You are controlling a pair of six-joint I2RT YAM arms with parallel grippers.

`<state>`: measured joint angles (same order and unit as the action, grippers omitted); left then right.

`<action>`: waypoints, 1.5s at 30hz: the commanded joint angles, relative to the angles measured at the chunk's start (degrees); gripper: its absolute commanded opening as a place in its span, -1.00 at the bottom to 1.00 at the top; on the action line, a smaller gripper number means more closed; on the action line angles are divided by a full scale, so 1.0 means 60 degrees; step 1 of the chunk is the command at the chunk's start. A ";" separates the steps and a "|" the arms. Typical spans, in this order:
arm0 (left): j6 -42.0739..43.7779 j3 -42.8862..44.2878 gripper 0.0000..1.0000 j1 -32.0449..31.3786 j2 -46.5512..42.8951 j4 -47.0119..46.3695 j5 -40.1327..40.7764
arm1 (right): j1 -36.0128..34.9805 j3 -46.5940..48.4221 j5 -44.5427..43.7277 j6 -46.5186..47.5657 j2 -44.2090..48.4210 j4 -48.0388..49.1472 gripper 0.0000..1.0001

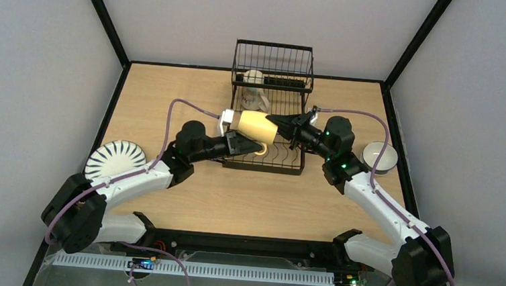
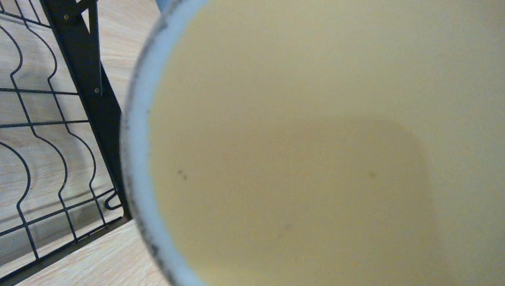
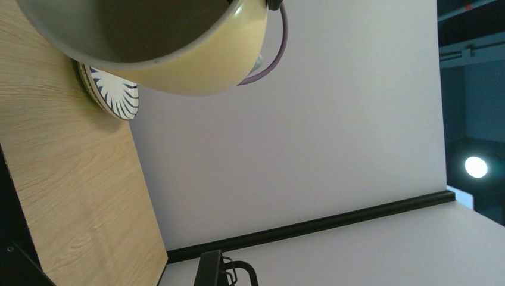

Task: Load the mixed dishes into the dish rack
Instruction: Pass from the right arm to the left

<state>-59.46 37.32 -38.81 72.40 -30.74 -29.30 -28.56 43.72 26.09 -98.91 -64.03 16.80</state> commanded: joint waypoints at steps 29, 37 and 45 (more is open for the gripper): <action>0.2283 0.0671 -0.96 -0.0110 -0.1151 0.0893 0.1011 | 0.0321 -0.0310 0.0643 0.1314 -0.0627 -0.1705 -0.20; 0.2713 0.0874 -0.97 -0.0110 -0.0721 0.1145 0.1203 | 0.0766 -0.0402 0.0839 0.1521 -0.0549 -0.1665 -0.07; 0.3323 0.0998 -0.97 -0.0109 -0.0091 0.1381 0.1463 | 0.1262 -0.0513 0.1171 0.1771 -0.0671 -0.1531 0.04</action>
<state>-43.38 40.07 -39.35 71.02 -16.62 -22.41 -22.31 42.00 30.83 -90.17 -67.02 10.48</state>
